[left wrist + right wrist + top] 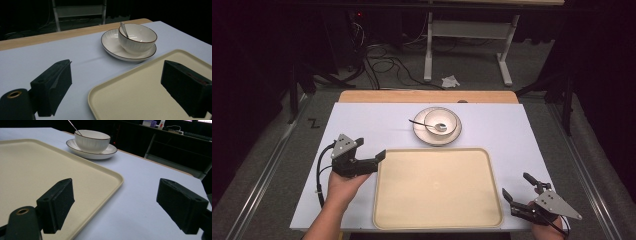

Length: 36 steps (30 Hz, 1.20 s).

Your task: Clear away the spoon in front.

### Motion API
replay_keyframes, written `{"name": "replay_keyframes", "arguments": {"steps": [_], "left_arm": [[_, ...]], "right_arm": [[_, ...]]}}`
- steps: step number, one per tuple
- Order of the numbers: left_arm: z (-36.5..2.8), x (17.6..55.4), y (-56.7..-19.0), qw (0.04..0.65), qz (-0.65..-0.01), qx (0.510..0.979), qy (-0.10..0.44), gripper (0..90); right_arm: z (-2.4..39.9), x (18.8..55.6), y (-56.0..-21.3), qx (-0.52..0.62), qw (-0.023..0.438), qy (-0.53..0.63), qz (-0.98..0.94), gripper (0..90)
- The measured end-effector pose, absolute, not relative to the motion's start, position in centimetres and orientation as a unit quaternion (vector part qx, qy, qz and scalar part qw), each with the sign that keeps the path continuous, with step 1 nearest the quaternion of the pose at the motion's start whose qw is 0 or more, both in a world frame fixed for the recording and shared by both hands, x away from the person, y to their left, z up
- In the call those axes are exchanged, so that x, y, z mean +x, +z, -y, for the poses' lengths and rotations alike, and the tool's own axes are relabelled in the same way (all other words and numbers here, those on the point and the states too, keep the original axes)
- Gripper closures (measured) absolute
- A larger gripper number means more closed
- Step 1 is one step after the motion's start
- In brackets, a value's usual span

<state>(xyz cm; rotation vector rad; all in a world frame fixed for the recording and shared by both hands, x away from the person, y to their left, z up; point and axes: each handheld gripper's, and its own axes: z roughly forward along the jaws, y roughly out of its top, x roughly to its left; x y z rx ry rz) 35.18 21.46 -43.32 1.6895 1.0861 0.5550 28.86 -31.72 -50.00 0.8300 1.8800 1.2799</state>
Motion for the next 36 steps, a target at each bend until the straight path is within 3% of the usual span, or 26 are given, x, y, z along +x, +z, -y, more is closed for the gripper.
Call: {"name": "replay_keyframes", "arguments": {"steps": [36], "left_arm": [[-15.8, 45.0, -41.7, 0.491, -0.46, 0.717, 0.182, 16.1]], "right_arm": [[31.7, 28.4, -50.1, 0.32, 0.356, 0.495, -0.725, 15.4]]}}
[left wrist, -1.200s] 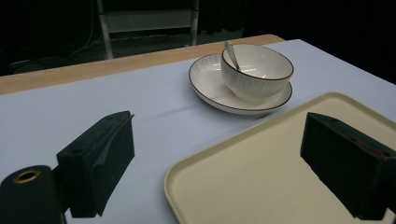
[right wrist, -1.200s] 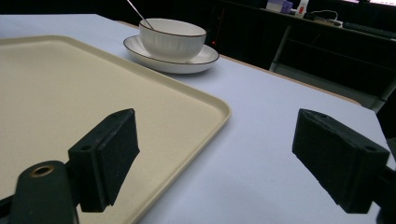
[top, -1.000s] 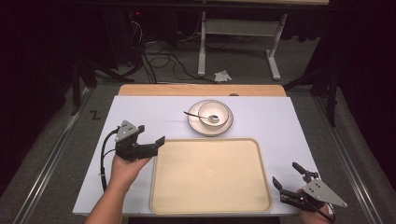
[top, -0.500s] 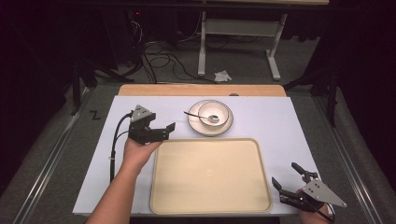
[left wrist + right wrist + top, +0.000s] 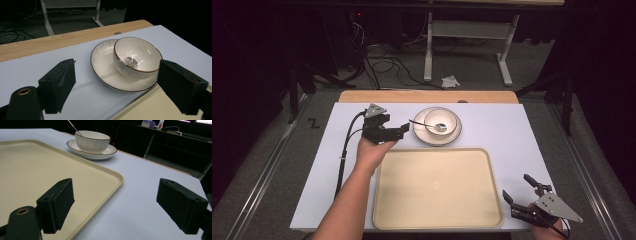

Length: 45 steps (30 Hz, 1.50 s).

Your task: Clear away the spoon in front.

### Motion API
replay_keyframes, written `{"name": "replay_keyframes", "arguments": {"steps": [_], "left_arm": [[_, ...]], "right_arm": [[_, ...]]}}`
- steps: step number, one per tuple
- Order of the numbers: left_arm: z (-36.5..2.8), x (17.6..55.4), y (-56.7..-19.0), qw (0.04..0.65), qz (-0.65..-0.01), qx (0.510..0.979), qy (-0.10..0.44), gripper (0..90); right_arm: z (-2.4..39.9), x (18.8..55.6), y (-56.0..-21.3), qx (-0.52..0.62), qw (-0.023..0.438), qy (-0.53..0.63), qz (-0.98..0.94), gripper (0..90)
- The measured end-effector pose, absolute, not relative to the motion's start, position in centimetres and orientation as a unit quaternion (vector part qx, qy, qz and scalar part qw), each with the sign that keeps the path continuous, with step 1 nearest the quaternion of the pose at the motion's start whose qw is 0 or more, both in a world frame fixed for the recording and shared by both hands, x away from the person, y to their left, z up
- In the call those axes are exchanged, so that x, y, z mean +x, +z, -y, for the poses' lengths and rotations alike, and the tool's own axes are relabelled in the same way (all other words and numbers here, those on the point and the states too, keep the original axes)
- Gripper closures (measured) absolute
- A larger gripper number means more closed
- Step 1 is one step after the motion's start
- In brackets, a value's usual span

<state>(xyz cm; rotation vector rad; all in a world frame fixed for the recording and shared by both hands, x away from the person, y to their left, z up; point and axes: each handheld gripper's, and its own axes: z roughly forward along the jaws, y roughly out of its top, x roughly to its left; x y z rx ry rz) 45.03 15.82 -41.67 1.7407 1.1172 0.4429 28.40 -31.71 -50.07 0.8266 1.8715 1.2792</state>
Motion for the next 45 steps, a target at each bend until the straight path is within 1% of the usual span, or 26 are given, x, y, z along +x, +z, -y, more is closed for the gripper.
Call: {"name": "replay_keyframes", "arguments": {"steps": [3, 7, 9, 12, 14, 17, 18, 19, 20, 25, 26, 28, 30, 31, 33, 34, 35, 36, 37, 39, 45], "left_arm": [[-15.3, 45.8, -41.7, 0.489, -0.462, 0.719, 0.173, 17.0], [-14.9, 46.8, -41.8, 0.497, -0.473, 0.71, 0.156, 21.7], [-14.7, 47.2, -42.0, 0.496, -0.48, 0.708, 0.151, 22.5], [-14.6, 47.9, -42.4, 0.494, -0.494, 0.702, 0.137, 26.1], [-14.6, 48.2, -42.6, 0.492, -0.501, 0.701, 0.124, 31.1], [-14.6, 48.6, -42.8, 0.494, -0.513, 0.695, 0.103, 33.7], [-14.6, 48.7, -42.8, 0.495, -0.517, 0.691, 0.096, 34.8], [-13.9, 48.8, -42.9, 0.521, -0.543, 0.652, 0.09, 36.5], [-13.9, 48.9, -42.9, 0.523, -0.548, 0.647, 0.086, 39.0], [-13.7, 49.0, -43.1, 0.511, -0.557, 0.65, 0.073, 49.4], [-13.7, 49.0, -43.1, 0.51, -0.556, 0.653, 0.071, 53.8], [-13.6, 49.1, -43.1, 0.506, -0.552, 0.659, 0.065, 55.2], [-13.5, 49.1, -43.2, 0.501, -0.553, 0.663, 0.062, 59.5], [-13.8, 49.1, -43.2, 0.484, -0.542, 0.684, 0.061, 61.6], [-13.6, 49.2, -43.2, 0.483, -0.544, 0.684, 0.055, 64.3], [-13.6, 49.3, -43.3, 0.483, -0.545, 0.683, 0.053, 67.6], [-13.5, 49.3, -43.3, 0.482, -0.546, 0.683, 0.053, 67.6], [-13.4, 49.3, -43.3, 0.482, -0.546, 0.683, 0.051, 71.0], [-13.3, 49.3, -43.3, 0.483, -0.547, 0.682, 0.048, 71.0], [-13.3, 49.3, -43.2, 0.48, -0.547, 0.684, 0.049, 75.6], [-13.1, 49.1, -43.0, 0.478, -0.546, 0.686, 0.054, 85.6]], "right_arm": [[31.8, 28.4, -50.1, 0.32, 0.356, 0.498, -0.723, 15.5], [32.0, 28.4, -50.1, 0.324, 0.355, 0.501, -0.72, 15.5], [32.0, 28.3, -50.1, 0.326, 0.355, 0.5, -0.72, 15.5], [32.1, 28.4, -50.1, 0.327, 0.355, 0.5, -0.719, 15.4], [32.1, 28.4, -50.1, 0.326, 0.355, 0.5, -0.72, 15.5], [32.1, 28.3, -50.1, 0.325, 0.356, 0.499, -0.72, 15.4], [32.1, 28.4, -50.1, 0.326, 0.355, 0.502, -0.718, 15.5], [32.1, 28.4, -50.1, 0.326, 0.356, 0.501, -0.718, 15.4], [32.1, 28.4, -50.1, 0.325, 0.356, 0.502, -0.718, 15.5], [32.1, 28.3, -50.1, 0.326, 0.355, 0.5, -0.72, 15.4], [32.2, 28.3, -50.0, 0.322, 0.358, 0.5, -0.72, 15.4], [32.2, 28.3, -50.0, 0.322, 0.358, 0.5, -0.72, 15.5], [32.2, 28.3, -50.0, 0.324, 0.358, 0.5, -0.719, 15.5], [32.2, 28.3, -50.0, 0.325, 0.358, 0.498, -0.72, 15.5], [32.2, 28.3, -50.1, 0.326, 0.357, 0.498, -0.72, 15.4], [32.2, 28.3, -50.1, 0.325, 0.356, 0.499, -0.72, 15.5], [32.2, 28.3, -50.1, 0.325, 0.356, 0.499, -0.72, 15.5], [32.2, 28.3, -50.0, 0.323, 0.358, 0.499, -0.72, 15.5], [32.2, 28.3, -50.0, 0.323, 0.358, 0.499, -0.72, 15.5], [32.2, 28.3, -50.1, 0.328, 0.355, 0.501, -0.718, 15.5], [32.2, 28.3, -50.0, 0.327, 0.356, 0.501, -0.718, 15.4]]}}
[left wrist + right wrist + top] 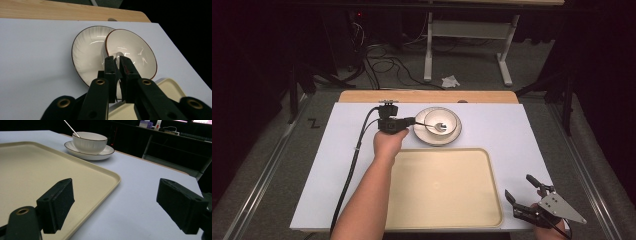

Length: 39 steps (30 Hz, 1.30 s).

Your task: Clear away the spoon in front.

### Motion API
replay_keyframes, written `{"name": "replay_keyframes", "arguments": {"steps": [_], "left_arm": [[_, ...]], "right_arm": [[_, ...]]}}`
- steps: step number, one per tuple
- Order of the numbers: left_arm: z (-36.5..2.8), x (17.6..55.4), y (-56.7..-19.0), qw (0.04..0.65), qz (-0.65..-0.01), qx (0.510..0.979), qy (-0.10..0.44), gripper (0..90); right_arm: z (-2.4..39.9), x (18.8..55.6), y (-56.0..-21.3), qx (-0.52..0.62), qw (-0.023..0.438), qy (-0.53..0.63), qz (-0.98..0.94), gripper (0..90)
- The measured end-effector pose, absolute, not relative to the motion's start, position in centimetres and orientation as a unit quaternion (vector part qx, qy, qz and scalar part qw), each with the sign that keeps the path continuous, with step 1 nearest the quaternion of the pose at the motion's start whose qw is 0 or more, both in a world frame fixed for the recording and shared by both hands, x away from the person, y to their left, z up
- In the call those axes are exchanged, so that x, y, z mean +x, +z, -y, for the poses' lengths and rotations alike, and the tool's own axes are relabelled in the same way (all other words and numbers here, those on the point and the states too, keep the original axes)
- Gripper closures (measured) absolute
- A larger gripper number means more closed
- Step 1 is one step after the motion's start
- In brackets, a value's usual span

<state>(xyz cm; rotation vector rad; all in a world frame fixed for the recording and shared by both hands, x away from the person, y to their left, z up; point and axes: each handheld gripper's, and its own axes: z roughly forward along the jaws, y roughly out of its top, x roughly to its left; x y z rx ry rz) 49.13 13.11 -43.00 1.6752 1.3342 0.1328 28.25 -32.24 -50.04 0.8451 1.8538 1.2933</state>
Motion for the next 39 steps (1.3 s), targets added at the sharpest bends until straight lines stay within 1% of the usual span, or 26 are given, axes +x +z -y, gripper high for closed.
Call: {"name": "replay_keyframes", "arguments": {"steps": [3, 6, 14, 16, 27, 39], "left_arm": [[-13.1, 49.0, -42.8, 0.482, -0.54, 0.687, 0.058, 89.2], [-13.0, 48.7, -42.7, 0.487, -0.529, 0.692, 0.066, 89.7], [-12.5, 47.3, -41.8, 0.504, -0.486, 0.704, 0.121, 89.9], [-12.4, 46.8, -41.4, 0.51, -0.479, 0.701, 0.141, 89.9], [-12.8, 44.3, -39.8, 0.535, -0.454, 0.691, 0.174, 89.9], [-14.9, 40.5, -38.6, 0.559, -0.432, 0.677, 0.208, 89.9]], "right_arm": [[32.2, 28.2, -50.0, 0.327, 0.357, 0.499, -0.718, 15.4], [32.2, 28.3, -50.0, 0.326, 0.358, 0.5, -0.718, 15.4], [32.2, 28.3, -50.0, 0.325, 0.358, 0.5, -0.718, 15.5], [32.2, 28.2, -50.0, 0.325, 0.358, 0.499, -0.719, 15.4], [32.1, 28.1, -50.0, 0.327, 0.358, 0.498, -0.719, 15.4], [31.9, 28.1, -50.0, 0.323, 0.358, 0.496, -0.722, 15.4]]}}
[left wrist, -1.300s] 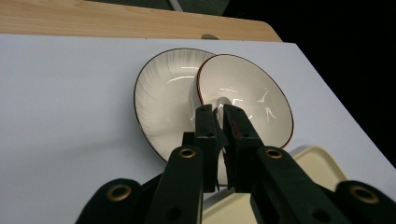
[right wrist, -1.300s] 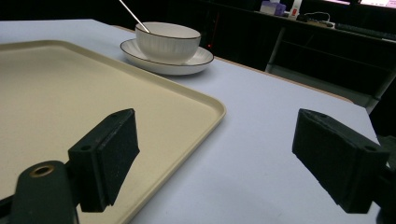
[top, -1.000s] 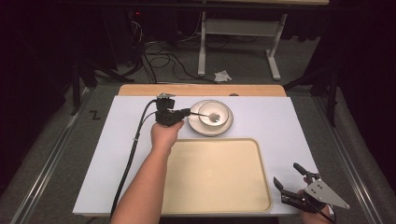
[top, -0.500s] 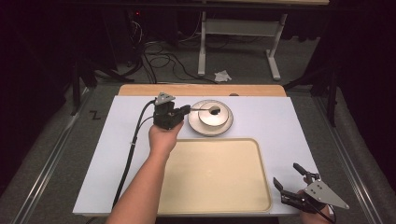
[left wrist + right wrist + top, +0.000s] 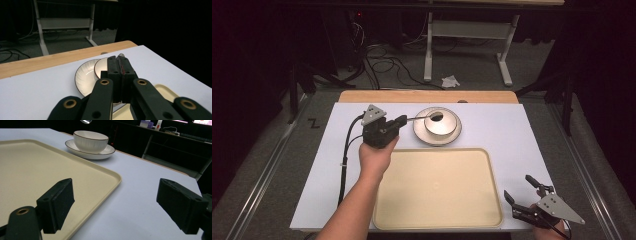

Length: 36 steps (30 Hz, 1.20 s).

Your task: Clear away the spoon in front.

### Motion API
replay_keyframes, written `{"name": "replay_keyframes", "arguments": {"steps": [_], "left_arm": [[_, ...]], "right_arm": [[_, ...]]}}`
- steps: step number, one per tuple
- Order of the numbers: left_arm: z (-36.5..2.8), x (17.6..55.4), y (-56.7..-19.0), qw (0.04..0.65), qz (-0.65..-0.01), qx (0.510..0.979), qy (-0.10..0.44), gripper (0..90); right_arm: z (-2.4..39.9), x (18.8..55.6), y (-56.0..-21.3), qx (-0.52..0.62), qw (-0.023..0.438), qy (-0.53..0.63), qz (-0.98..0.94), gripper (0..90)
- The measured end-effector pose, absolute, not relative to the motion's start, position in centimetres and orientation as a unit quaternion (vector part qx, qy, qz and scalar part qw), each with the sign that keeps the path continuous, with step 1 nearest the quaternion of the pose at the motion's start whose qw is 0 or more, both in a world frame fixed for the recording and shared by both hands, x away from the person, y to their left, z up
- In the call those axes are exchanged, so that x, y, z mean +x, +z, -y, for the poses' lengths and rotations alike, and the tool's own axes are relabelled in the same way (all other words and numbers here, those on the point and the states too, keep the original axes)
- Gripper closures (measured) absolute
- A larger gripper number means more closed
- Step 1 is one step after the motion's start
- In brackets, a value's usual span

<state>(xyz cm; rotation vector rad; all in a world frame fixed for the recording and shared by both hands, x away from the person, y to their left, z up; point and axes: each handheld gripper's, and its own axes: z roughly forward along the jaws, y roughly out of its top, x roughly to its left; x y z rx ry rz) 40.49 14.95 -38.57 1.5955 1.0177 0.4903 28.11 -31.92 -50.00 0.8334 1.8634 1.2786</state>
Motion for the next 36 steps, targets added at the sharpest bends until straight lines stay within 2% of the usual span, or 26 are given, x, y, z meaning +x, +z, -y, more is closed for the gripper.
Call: {"name": "replay_keyframes", "arguments": {"steps": [16, 36], "left_arm": [[-17.1, 36.3, -39.2, 0.572, -0.404, 0.676, 0.229, 89.9], [-19.8, 29.4, -43.0, 0.596, -0.388, 0.664, 0.23, 89.9]], "right_arm": [[32.0, 28.1, -50.0, 0.322, 0.362, 0.493, -0.723, 15.4], [32.0, 28.0, -50.1, 0.326, 0.361, 0.489, -0.724, 15.5]]}}
